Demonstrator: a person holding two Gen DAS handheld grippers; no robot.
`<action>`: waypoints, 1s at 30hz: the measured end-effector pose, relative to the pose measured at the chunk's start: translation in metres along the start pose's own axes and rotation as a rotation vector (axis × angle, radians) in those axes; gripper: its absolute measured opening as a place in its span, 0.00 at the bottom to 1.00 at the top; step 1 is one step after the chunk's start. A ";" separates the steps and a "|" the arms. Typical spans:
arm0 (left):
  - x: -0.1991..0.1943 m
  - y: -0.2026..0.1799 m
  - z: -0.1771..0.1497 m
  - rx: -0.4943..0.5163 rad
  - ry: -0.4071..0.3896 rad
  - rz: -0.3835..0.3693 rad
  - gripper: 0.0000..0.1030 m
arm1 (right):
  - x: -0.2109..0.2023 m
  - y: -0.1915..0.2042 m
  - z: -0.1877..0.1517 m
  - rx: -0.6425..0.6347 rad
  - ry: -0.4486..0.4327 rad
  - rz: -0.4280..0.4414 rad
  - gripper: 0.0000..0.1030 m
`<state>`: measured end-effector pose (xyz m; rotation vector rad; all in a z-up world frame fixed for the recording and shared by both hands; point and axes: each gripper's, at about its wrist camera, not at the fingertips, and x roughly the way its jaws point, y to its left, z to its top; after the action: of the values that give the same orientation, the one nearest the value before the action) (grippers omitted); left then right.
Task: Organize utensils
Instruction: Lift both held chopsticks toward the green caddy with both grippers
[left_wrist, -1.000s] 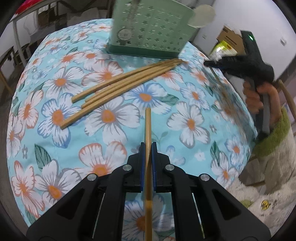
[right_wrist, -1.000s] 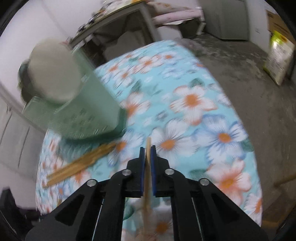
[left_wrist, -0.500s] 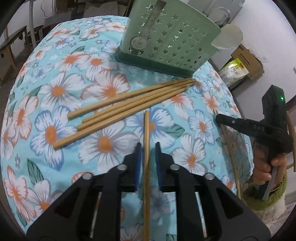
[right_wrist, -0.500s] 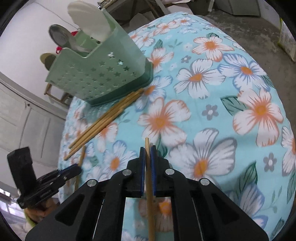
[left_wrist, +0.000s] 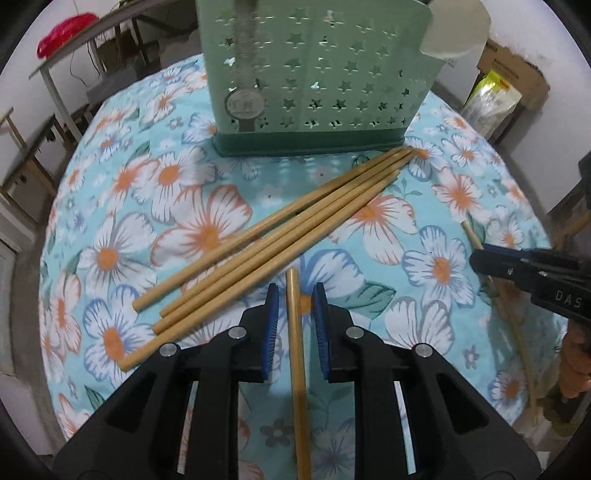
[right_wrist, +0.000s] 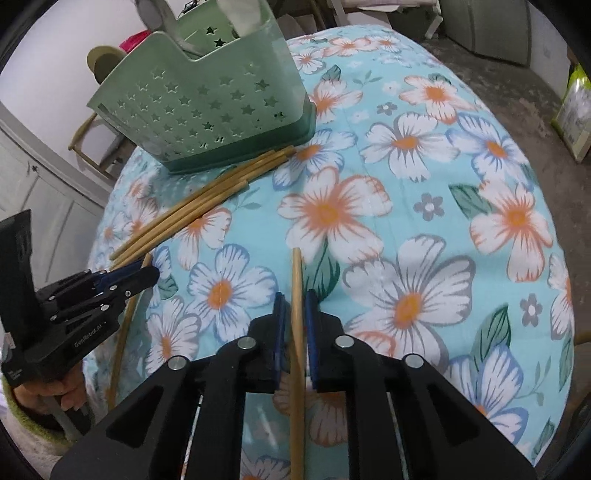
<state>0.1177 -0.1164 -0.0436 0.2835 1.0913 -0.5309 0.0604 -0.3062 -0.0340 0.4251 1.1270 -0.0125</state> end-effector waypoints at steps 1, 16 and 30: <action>0.000 -0.001 0.001 0.004 0.000 0.007 0.16 | 0.001 0.001 0.001 -0.005 -0.002 -0.009 0.07; 0.000 -0.004 0.001 0.021 0.002 0.035 0.16 | 0.008 0.006 0.007 0.021 0.003 -0.003 0.07; 0.005 -0.008 0.007 0.039 0.010 0.047 0.16 | 0.004 0.000 0.009 0.037 0.023 0.021 0.08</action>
<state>0.1204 -0.1282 -0.0441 0.3452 1.0824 -0.5093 0.0701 -0.3088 -0.0347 0.4706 1.1463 -0.0103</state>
